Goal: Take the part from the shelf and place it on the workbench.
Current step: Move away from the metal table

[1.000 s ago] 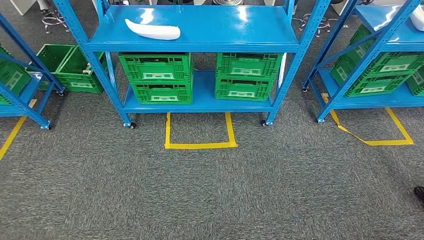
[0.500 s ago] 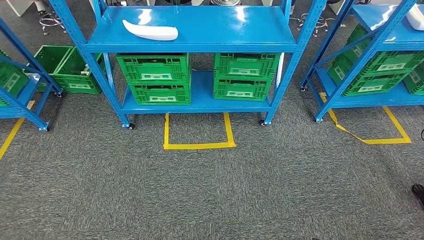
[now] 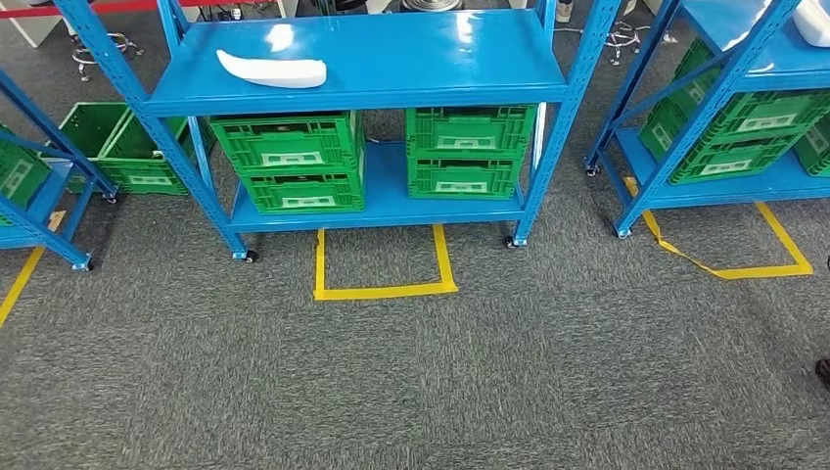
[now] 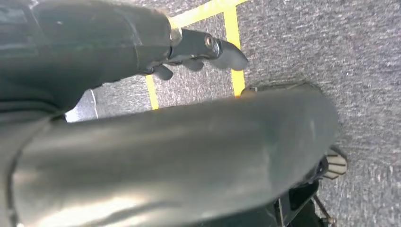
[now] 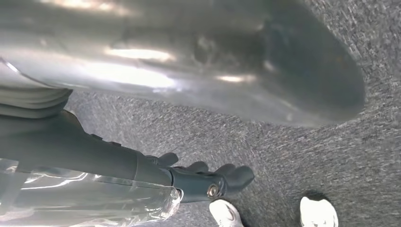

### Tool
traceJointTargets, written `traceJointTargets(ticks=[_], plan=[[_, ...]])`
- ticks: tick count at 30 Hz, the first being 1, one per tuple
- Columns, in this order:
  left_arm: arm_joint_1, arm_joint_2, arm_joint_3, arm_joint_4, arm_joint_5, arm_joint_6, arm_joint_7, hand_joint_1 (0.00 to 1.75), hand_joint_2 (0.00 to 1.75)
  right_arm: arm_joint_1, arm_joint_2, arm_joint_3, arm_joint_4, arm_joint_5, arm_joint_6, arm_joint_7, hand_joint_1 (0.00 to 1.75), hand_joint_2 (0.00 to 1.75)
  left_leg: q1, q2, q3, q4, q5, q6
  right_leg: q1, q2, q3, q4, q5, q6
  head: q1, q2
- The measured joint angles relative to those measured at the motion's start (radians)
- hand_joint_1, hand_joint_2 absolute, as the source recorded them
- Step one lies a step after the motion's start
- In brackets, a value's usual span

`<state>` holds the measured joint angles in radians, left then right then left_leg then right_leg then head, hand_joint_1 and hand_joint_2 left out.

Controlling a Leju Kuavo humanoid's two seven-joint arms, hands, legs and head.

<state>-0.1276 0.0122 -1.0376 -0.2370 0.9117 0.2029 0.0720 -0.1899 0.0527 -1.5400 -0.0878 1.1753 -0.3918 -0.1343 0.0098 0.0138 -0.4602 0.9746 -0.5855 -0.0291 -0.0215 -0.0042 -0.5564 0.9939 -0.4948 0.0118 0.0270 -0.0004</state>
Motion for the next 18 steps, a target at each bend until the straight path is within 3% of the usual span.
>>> traceJointTargets(ticks=[2,4,5,6,7,9,10,12,15,16,18], plan=[[0.0,0.0,0.0,0.0,0.0,0.0,0.0,0.0,0.0,-0.003,0.0,0.0,0.0,0.0,0.0,0.0,0.0,0.0,0.002,-0.009,-0.046,0.093,-0.049,-0.007,-0.001,0.0,0.005,-0.002,-0.004,-0.012,-0.014,0.0],[0.0,0.0,0.0,0.0,0.0,-0.002,0.0,0.0,0.0,-0.004,-0.001,0.0,0.0,0.0,0.001,0.0,0.0,0.0,0.002,-0.014,-0.135,0.24,-0.1,-0.009,0.002,0.001,0.008,-0.002,-0.011,-0.02,-0.03,0.0],[0.001,0.0,0.0,0.0,0.0,-0.003,0.0,0.0,0.0,-0.003,-0.001,0.0,0.0,0.0,0.002,0.0,0.0,0.0,0.002,-0.015,-0.172,0.29,-0.106,-0.008,0.004,0.002,0.011,-0.002,-0.014,-0.022,-0.034,0.0],[0.002,0.0,0.0,0.0,0.0,-0.004,0.0,0.0,0.0,-0.002,-0.001,0.0,0.0,0.0,0.002,-0.001,0.0,0.0,0.001,-0.015,-0.193,0.303,-0.089,-0.006,0.006,0.004,0.016,-0.002,-0.018,-0.022,-0.035,0.0],[0.002,0.0,0.0,0.0,0.0,-0.004,0.0,0.0,0.0,-0.002,0.0,0.0,0.0,0.0,0.003,-0.001,0.0,0.0,0.001,-0.015,-0.192,0.275,-0.05,-0.003,0.007,0.006,0.024,-0.001,-0.023,-0.021,-0.036,0.0],[0.002,0.001,0.0,0.0,0.0,-0.005,0.0,0.0,0.0,-0.002,0.0,-0.001,0.0,0.0,0.005,-0.001,0.0,0.0,-0.002,-0.017,-0.151,0.154,0.044,0.008,0.007,0.011,0.04,-0.001,-0.034,-0.015,-0.039,0.0],[0.002,0.001,0.0,0.0,0.0,-0.005,0.0,0.0,0.0,-0.003,0.001,-0.001,0.0,0.001,0.005,-0.001,0.0,0.0,-0.004,-0.019,-0.129,0.099,0.071,0.013,0.008,0.014,0.044,0.0,-0.039,-0.011,-0.042,0.0],[0.001,0.001,0.0,0.0,0.0,-0.006,0.0,0.0,0.0,-0.003,0.002,0.0,0.0,0.001,0.005,-0.002,0.0,0.0,-0.007,-0.022,-0.111,0.052,0.073,0.021,0.009,0.017,0.043,0.0,-0.045,0.0,-0.045,0.0],[0.002,0.002,0.0,0.0,0.0,-0.008,-0.001,0.0,0.0,-0.005,0.002,-0.001,0.0,0.0,0.005,-0.002,0.0,0.0,-0.005,-0.02,-0.102,0.034,0.067,0.035,0.008,0.016,0.042,0.004,-0.055,0.018,-0.043,0.0],[0.002,0.003,0.0,0.0,0.0,-0.008,-0.001,0.0,0.0,-0.006,0.003,-0.001,0.0,0.001,0.005,-0.002,0.0,0.0,-0.002,-0.018,-0.097,0.03,0.066,0.04,0.008,0.014,0.031,0.031,-0.071,0.023,-0.038,0.0],[0.002,0.002,0.0,0.0,0.0,-0.008,-0.001,0.0,0.0,-0.006,0.003,-0.001,0.001,0.001,0.006,-0.002,0.0,0.0,-0.003,-0.014,-0.085,0.026,0.06,0.05,0.008,0.01,-0.026,0.148,-0.124,0.03,-0.026,0.0]])
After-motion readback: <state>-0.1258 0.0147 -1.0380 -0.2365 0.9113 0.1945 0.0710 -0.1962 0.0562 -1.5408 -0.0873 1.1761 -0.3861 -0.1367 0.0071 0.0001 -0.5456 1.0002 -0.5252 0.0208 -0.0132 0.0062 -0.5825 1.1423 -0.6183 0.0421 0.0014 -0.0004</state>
